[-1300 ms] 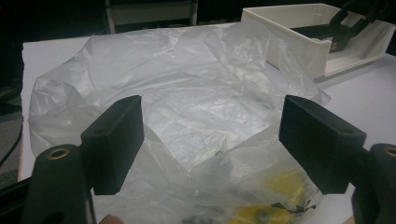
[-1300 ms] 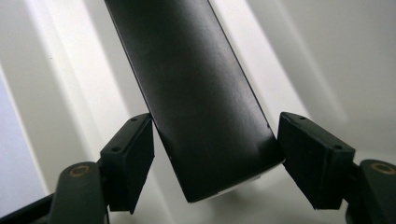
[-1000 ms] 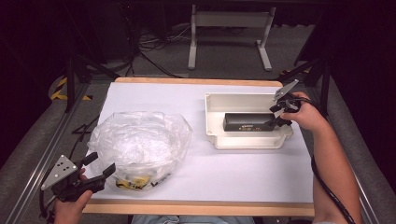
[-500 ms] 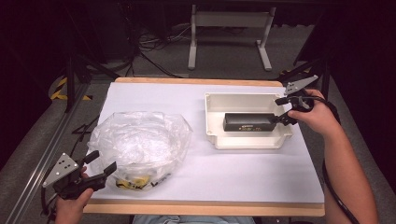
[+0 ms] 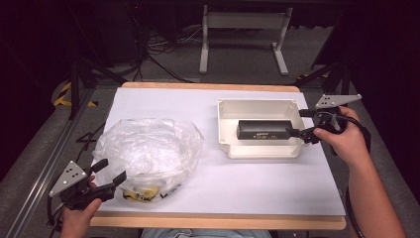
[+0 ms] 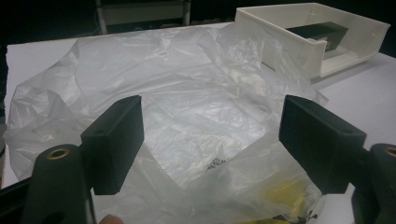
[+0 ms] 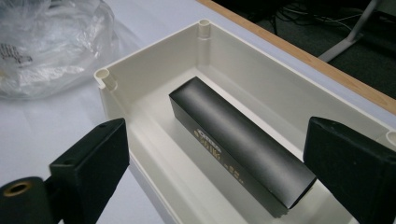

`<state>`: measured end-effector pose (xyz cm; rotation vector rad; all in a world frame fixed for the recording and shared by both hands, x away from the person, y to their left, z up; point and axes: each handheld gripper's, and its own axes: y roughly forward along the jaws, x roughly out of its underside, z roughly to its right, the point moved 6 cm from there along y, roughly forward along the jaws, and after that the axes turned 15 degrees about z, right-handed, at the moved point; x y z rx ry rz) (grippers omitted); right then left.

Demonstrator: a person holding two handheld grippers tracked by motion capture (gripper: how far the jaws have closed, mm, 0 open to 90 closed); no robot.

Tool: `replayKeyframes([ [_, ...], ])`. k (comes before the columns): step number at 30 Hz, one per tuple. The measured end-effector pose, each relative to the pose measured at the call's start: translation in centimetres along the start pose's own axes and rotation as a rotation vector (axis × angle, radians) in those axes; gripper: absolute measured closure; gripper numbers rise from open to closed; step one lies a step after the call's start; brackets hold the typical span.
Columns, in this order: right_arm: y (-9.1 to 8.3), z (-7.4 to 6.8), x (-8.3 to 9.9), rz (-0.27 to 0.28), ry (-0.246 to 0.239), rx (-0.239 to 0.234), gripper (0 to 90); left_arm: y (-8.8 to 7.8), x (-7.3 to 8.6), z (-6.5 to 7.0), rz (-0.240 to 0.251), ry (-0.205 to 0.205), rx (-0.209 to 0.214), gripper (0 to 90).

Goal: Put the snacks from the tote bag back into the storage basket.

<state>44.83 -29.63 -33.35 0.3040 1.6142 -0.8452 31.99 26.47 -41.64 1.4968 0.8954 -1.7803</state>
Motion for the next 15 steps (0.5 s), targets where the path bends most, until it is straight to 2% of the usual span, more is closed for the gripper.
replayKeyframes([
  [3,-0.4,-0.6,0.1,0.011,0.014,0.007,7.1,0.1,0.0,0.0,0.0,-0.004,0.003,23.1],
  [8,-1.1,-2.4,0.4,0.055,0.014,-0.01,7.9,0.4,0.2,0.1,-0.016,0.003,0.021,22.9],
  [12,-1.2,-3.5,0.8,0.05,0.02,-0.016,7.9,0.5,0.2,0.1,-0.017,0.008,0.025,22.9],
  [15,-1.3,-4.4,1.2,0.055,0.017,0.001,7.9,0.6,0.3,0.1,-0.018,0.006,0.027,22.9],
])
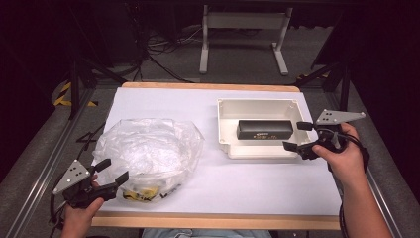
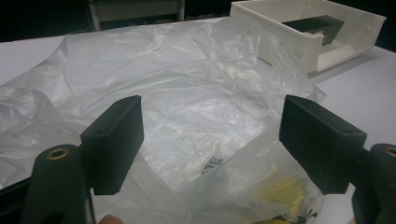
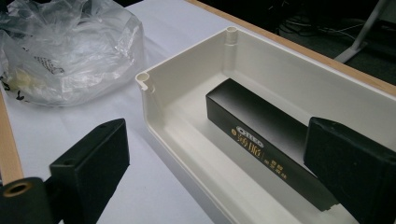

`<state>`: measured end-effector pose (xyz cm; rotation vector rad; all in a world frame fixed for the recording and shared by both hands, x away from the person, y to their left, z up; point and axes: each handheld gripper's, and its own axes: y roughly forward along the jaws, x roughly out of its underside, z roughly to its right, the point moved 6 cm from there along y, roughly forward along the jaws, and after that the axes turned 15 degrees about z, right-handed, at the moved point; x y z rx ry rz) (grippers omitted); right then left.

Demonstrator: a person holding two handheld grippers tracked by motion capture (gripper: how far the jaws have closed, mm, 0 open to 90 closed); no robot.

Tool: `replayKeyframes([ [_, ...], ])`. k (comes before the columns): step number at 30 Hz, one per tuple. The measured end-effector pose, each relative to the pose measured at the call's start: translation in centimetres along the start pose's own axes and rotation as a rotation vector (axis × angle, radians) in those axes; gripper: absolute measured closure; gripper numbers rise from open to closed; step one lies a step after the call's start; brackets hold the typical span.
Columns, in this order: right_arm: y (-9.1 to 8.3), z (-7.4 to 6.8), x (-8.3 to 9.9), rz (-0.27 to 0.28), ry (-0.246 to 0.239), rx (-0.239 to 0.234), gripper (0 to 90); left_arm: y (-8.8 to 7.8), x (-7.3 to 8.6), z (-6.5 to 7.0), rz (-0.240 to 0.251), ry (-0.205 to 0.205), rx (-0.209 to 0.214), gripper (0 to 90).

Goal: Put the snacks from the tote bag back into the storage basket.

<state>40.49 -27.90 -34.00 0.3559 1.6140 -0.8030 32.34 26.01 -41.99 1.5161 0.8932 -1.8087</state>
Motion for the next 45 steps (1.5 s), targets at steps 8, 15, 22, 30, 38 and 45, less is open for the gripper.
replayKeyframes([
  [8,0.3,-2.3,2.2,0.029,-0.034,0.002,7.4,0.1,0.3,-0.2,-0.003,0.003,0.022,22.7],
  [15,1.3,-3.5,4.9,0.044,-0.023,-0.032,7.1,0.1,0.4,-0.1,0.004,0.012,0.036,22.4],
  [22,2.2,-4.1,6.9,0.037,-0.02,-0.042,7.1,0.1,0.6,-0.1,0.003,0.017,0.044,22.3],
  [30,3.4,-4.5,9.6,0.044,-0.014,-0.045,6.6,0.2,0.8,-0.1,0.004,0.027,0.064,22.2],
  [38,5.0,-3.9,11.7,0.008,-0.005,-0.023,5.9,0.6,1.2,-0.1,-0.011,0.026,0.071,22.2],
  [45,5.6,-3.8,12.3,-0.016,0.006,-0.01,5.4,0.7,1.3,-0.2,-0.005,0.02,0.071,22.2],
])
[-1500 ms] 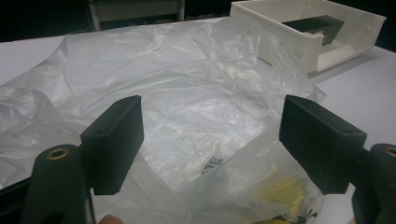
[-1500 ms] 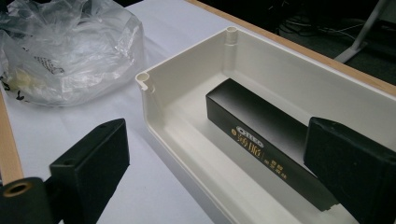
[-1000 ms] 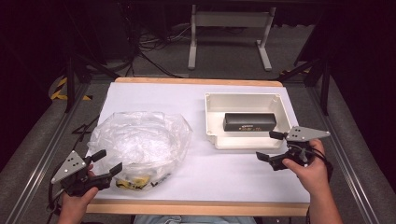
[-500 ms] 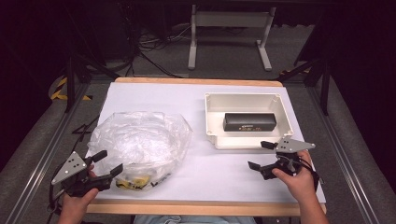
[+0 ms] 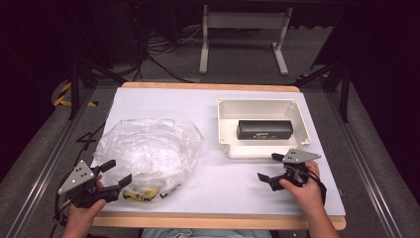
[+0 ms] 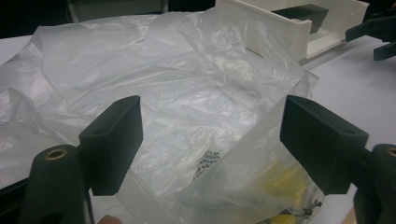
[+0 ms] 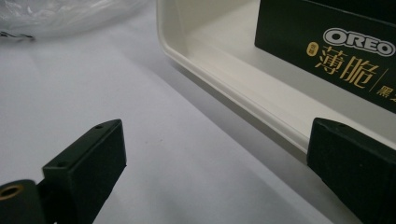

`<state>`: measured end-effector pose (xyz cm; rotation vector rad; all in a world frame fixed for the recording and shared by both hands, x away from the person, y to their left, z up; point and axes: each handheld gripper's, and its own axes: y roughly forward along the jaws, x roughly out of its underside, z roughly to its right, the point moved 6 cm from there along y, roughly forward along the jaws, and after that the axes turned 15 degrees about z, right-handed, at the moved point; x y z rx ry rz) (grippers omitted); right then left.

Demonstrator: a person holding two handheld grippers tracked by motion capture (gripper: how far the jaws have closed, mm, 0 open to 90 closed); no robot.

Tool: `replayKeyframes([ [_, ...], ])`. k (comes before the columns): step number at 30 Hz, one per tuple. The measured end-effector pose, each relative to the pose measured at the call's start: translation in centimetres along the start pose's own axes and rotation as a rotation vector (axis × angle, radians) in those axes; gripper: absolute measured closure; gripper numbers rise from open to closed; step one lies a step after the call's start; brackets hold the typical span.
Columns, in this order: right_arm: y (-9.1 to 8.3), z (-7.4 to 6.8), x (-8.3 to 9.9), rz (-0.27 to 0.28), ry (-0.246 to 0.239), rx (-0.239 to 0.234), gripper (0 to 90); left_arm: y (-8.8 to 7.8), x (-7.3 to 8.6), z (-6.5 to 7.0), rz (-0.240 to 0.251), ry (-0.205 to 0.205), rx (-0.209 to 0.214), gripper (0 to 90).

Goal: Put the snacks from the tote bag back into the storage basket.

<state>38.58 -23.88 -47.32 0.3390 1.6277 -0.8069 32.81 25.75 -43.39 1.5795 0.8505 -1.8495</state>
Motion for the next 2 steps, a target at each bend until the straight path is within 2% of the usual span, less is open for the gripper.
replayKeyframes([
  [2,0.1,-0.06,0.0,0.0,-0.001,0.0,5.4,-0.02,-0.05,0.01,0.004,0.001,0.001,22.2],
])
